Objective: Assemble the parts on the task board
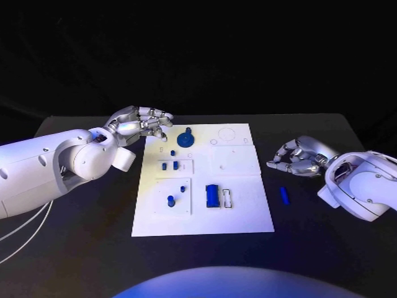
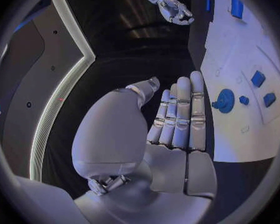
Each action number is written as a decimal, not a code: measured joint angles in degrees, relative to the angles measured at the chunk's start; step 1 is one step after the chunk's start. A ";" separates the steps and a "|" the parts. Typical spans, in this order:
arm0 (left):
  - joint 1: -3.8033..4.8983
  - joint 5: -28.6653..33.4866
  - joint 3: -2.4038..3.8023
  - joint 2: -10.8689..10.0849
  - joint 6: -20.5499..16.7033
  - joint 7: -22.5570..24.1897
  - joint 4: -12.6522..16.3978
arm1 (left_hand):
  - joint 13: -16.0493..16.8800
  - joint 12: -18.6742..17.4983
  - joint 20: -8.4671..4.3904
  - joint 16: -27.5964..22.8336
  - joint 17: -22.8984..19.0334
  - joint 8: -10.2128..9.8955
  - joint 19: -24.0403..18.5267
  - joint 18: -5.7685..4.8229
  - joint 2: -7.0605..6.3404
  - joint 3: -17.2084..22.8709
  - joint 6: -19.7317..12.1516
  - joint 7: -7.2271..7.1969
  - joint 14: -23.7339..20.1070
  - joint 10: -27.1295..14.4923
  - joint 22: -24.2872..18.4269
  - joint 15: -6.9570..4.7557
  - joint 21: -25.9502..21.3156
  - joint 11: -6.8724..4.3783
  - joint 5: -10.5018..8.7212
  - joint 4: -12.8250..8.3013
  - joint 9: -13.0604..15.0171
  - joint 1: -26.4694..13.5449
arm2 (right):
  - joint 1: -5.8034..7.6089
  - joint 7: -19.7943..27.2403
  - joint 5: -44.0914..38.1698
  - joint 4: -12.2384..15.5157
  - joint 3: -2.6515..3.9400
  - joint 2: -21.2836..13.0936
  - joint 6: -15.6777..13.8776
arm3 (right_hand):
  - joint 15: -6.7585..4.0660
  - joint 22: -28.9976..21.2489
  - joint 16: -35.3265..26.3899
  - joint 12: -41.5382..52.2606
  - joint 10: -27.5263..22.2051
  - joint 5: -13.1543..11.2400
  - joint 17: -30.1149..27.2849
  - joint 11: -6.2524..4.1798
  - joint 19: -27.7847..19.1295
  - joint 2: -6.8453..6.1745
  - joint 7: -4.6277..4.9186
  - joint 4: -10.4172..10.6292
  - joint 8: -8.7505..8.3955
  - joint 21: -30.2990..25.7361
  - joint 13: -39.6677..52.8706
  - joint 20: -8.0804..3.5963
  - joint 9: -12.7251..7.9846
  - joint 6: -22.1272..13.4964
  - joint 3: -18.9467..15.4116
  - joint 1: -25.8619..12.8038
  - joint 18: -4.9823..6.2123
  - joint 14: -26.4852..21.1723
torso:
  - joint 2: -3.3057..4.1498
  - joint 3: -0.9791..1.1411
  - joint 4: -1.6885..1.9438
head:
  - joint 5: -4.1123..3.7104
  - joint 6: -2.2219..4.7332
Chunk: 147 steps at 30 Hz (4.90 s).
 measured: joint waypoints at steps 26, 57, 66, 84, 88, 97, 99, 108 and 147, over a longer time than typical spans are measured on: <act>0.00 0.01 -0.03 0.05 -0.01 -0.01 -0.18 | 0.00 0.34 0.00 0.00 0.01 0.25 0.00 0.00 0.00 0.00 -0.21 0.20 -0.21 0.00 -0.12 0.21 0.00 0.00 0.00 0.00 -0.06 0.00 | -4.32 -6.76 -11.70 1.23 -0.61 -3.51 5.97 | -0.01 -0.02 -0.22 -1.16 -0.27 0.11 -0.01 -0.27 0.00 -0.73 -0.31 0.30 -1.32 0.24 -0.01 -0.01 -0.48 1.31 -2.07 -0.78 0.00 0.00 | 0.01 0.03 -0.04 | -2.31 -0.87; 0.00 0.01 -0.04 -0.12 -0.01 -0.01 -0.17 | 0.00 0.34 0.00 0.00 0.01 0.24 0.00 0.00 0.00 0.00 -0.21 0.20 -0.22 0.00 -0.11 0.21 0.00 0.00 0.00 0.00 -0.05 0.00 | -7.42 -10.03 -16.79 0.75 -0.49 -0.98 6.19 | -0.01 -0.03 -0.22 -1.16 -0.26 0.10 -0.01 -0.27 0.00 -0.12 -0.31 0.06 -1.54 0.00 -0.02 -0.01 -0.14 2.14 -2.61 -0.67 0.00 0.00 | 0.00 0.02 0.01 | -11.19 -0.52; 0.00 0.01 -0.05 -0.20 -0.01 -0.01 -0.14 | 0.00 0.34 0.00 0.00 0.00 0.42 0.00 0.00 0.00 0.00 -0.21 0.20 -0.21 0.00 -0.16 0.21 0.00 0.00 0.00 0.00 -0.10 0.00 | -7.95 -10.23 -17.39 0.35 -0.27 -0.18 5.58 | -0.01 0.01 -0.22 -1.16 -0.47 -3.24 -0.01 -0.48 0.00 1.74 -0.61 -2.49 -1.90 0.00 -0.02 -0.01 4.50 2.84 0.31 4.79 0.00 0.00 | 0.02 -0.01 0.04 | -12.46 -0.44; 0.00 0.01 -0.07 -0.55 -0.01 -0.04 0.00 | 0.00 0.34 0.00 0.00 -0.03 0.42 0.00 0.00 0.00 0.00 -0.21 0.20 -0.21 0.00 -0.19 0.21 0.00 0.00 0.00 0.00 -0.11 0.00 | -8.42 -10.18 -20.47 0.45 0.05 0.57 6.26 | -0.22 0.00 -0.45 -1.85 -0.88 -3.76 -0.01 -0.47 0.00 -0.92 -0.69 -6.53 -4.65 -1.27 0.02 -0.01 9.76 3.54 5.51 8.09 0.00 0.22 | 0.01 -0.04 0.02 | -13.28 -0.66; 0.00 0.01 -0.08 -0.60 -0.01 -0.04 0.02 | 0.00 0.34 0.00 0.00 -0.03 0.42 0.00 0.00 0.00 0.00 -0.21 0.20 -0.22 0.00 -0.19 0.21 0.00 0.00 0.00 0.00 -0.11 0.00 | -8.47 -10.17 -21.02 0.71 0.05 0.53 6.43 | -0.22 0.00 -0.45 -1.85 -0.88 2.27 -0.02 -0.47 -0.01 -1.72 -0.39 -6.45 -5.10 -1.27 0.02 -0.01 9.76 3.87 7.72 8.06 0.00 0.21 | -0.01 -0.01 0.01 | -13.46 -0.68; -0.01 0.01 -0.09 -0.60 -0.01 -0.05 0.04 | 0.00 0.63 0.00 0.00 -0.03 0.42 0.00 0.00 0.00 0.00 -0.21 0.20 -0.21 0.00 -0.18 0.21 0.00 0.00 0.00 0.00 -0.11 0.00 | -8.70 -10.12 -19.89 0.75 -0.12 0.28 4.90 | -0.43 0.00 -0.45 -1.20 -0.43 14.09 -0.02 -0.91 -0.01 -1.81 -0.86 -4.76 -4.40 -0.19 0.01 -0.01 9.75 4.71 10.33 5.58 0.00 0.00 | -0.02 0.01 0.01 | -14.13 -0.64; -0.01 0.01 -0.09 -0.60 -0.01 -0.05 0.04 | 0.00 0.63 0.00 0.00 -0.03 0.42 0.00 0.00 0.00 0.00 -0.21 0.20 -0.21 0.00 -0.18 0.21 0.00 0.00 0.00 0.00 -0.11 0.00 | -8.72 -10.11 -19.54 0.79 -0.16 0.20 4.58 | -0.43 -0.01 -0.45 -1.15 -0.35 14.31 0.01 -0.99 -0.01 -1.58 -0.86 -4.55 -4.14 -0.17 0.01 -0.01 9.72 4.71 10.54 5.36 0.00 0.00 | -0.01 0.02 0.01 | -14.19 -0.64; -0.01 0.01 -0.10 -0.52 -0.01 -0.07 0.00 | 0.00 0.63 0.00 0.00 -0.02 0.42 0.00 0.00 0.00 0.00 -0.21 0.20 -0.21 0.00 -0.18 0.21 0.00 0.00 0.00 0.00 -0.11 0.00 | -8.18 -10.17 -15.29 1.29 -0.50 -0.67 2.80 | -0.43 -0.01 -0.45 -1.15 -0.35 14.66 0.03 -0.99 -0.01 -0.77 -0.86 -4.62 -3.58 0.07 0.00 -0.01 1.66 4.72 10.97 4.55 0.00 0.00 | 0.00 -0.01 0.04 | -15.67 -0.43; -0.02 0.01 -0.10 -0.05 0.19 -0.01 0.09 | -0.10 0.63 0.21 0.00 -0.07 0.70 0.21 0.00 0.54 0.00 -0.41 0.00 -0.21 -0.41 -0.28 0.21 -0.23 0.00 0.00 0.00 -0.24 -0.07 | -6.28 -8.62 -4.60 4.04 -0.66 10.12 -1.39 | -0.42 -0.03 -0.45 -1.16 -0.36 13.71 0.01 -0.98 0.00 -1.32 -0.76 -9.29 -3.33 -0.66 -0.01 -0.01 2.69 4.18 15.76 1.43 0.00 0.00 | -0.02 -0.02 0.07 | -10.26 -1.17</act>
